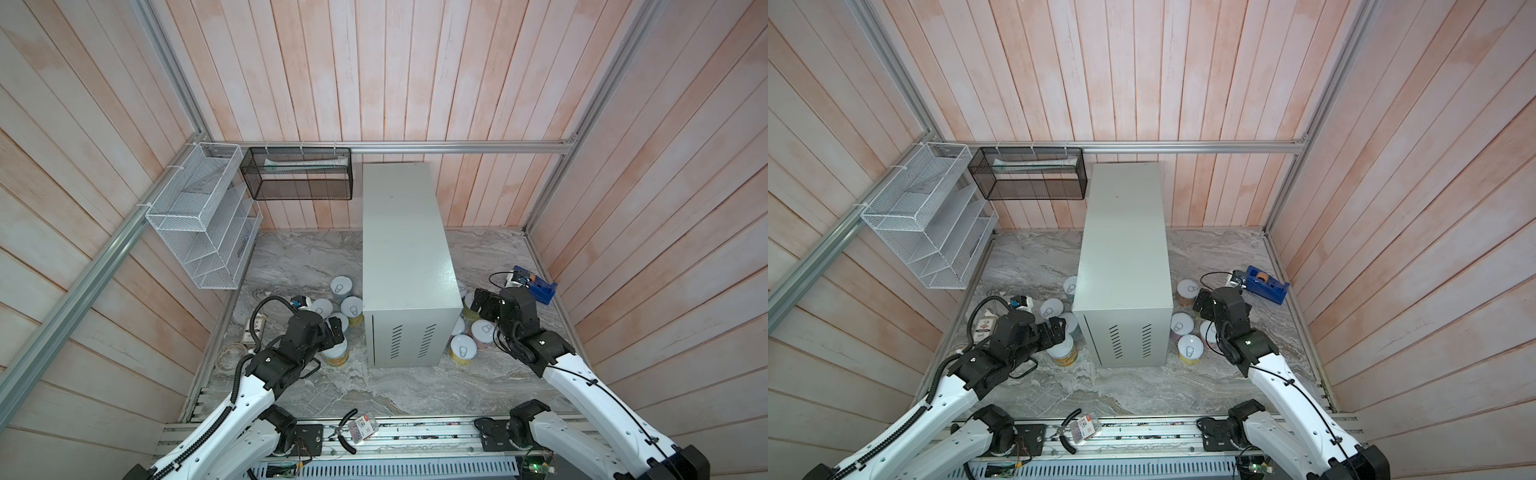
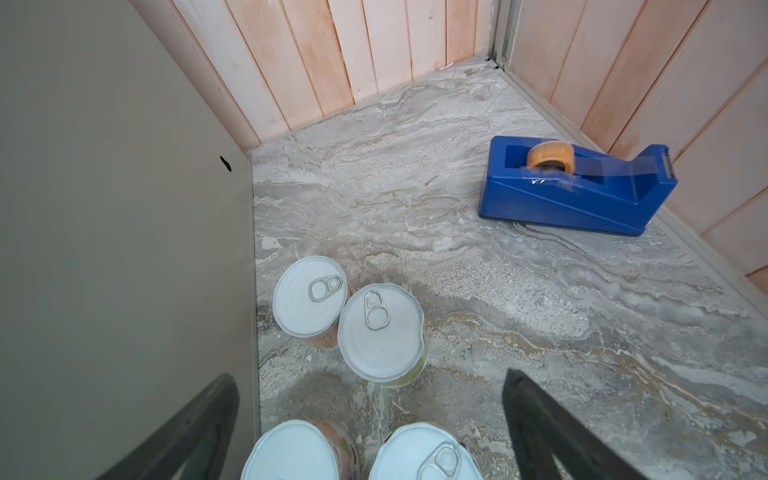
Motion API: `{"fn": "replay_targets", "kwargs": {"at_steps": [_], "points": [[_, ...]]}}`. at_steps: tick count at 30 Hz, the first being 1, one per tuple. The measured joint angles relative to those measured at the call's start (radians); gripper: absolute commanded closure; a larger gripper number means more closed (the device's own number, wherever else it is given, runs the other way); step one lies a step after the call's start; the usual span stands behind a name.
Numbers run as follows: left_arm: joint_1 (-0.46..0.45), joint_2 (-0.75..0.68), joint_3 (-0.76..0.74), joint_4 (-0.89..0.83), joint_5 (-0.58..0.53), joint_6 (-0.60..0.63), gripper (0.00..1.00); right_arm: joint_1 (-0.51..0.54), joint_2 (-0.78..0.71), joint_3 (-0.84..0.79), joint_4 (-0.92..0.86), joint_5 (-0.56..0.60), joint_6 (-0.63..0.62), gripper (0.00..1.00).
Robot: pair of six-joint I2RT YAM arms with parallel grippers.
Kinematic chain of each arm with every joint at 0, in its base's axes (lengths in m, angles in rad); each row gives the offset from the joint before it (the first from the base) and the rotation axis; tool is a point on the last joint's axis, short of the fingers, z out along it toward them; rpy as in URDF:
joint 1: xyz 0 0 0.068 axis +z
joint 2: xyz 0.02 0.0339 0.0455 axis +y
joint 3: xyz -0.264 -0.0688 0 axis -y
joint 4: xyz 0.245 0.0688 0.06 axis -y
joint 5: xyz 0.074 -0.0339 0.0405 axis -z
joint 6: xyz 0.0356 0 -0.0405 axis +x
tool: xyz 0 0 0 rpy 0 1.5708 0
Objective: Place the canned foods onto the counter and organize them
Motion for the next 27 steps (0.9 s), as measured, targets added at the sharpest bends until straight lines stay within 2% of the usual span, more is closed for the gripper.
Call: {"fn": "replay_targets", "kwargs": {"at_steps": [10, 24, 27], "points": [[-0.112, 0.129, -0.02, -0.028, -0.056, -0.043, 0.0, 0.005, 0.03, -0.006, 0.001, -0.024, 0.014, 0.02], [-0.136, 0.301, -0.051, 0.084, -0.079, -0.061, 0.0, 0.005, 0.081, -0.044, 0.063, -0.032, 0.014, 0.02], [-0.144, 0.337, -0.051, 0.099, -0.091, -0.063, 0.03, 0.005, 0.082, -0.055, 0.079, -0.035, 0.013, 0.02]]}}
